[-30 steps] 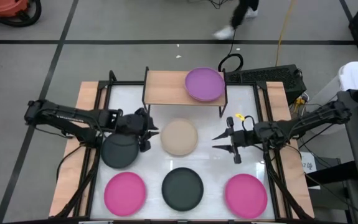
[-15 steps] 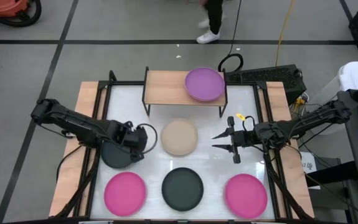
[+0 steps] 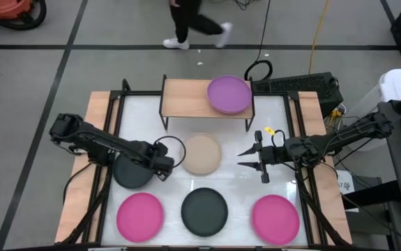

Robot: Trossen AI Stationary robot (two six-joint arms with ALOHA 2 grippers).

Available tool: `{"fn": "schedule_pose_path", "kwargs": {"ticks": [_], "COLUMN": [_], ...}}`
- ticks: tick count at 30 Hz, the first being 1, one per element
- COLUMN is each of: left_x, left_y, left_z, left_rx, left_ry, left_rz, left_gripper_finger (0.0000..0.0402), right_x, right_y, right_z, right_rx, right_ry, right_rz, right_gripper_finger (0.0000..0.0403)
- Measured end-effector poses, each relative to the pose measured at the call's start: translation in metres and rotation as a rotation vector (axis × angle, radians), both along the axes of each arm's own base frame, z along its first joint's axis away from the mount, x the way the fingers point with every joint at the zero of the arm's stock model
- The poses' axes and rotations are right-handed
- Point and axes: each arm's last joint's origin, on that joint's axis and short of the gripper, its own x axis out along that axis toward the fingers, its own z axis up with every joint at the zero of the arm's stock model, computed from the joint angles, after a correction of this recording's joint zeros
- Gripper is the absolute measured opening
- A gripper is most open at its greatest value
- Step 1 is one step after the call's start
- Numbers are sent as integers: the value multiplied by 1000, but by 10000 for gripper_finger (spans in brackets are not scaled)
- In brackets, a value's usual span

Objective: Place and stack plates onto a shelf
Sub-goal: Stack the top black plate on top of the purple plate on the shelf

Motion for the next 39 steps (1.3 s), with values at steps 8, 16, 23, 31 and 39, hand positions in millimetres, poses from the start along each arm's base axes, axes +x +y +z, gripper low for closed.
{"fn": "schedule_pose_path", "kwargs": {"ticks": [8, 16, 23, 31, 39], "left_x": [4, 8, 10, 11, 13], "left_y": [0, 2, 2, 2, 2], "left_z": [-11, -24, -32, -32, -30], "left_rx": [-45, -35, -32, -41, -47], "left_ry": [49, 102, 134, 129, 121], "left_rz": [70, 71, 74, 24, -75], "left_gripper_finger": [88, 88, 88, 79, 10], "right_x": [0, 0, 0, 0, 0], "right_y": [0, 0, 0, 0, 0], "right_z": [0, 0, 0, -1, -1], "right_rx": [0, 1, 2, 0, -1], "right_ry": [1, 2, 5, 8, 8], "right_rz": [0, -1, -1, -1, -1], "right_gripper_finger": [114, 114, 114, 114, 114]}}
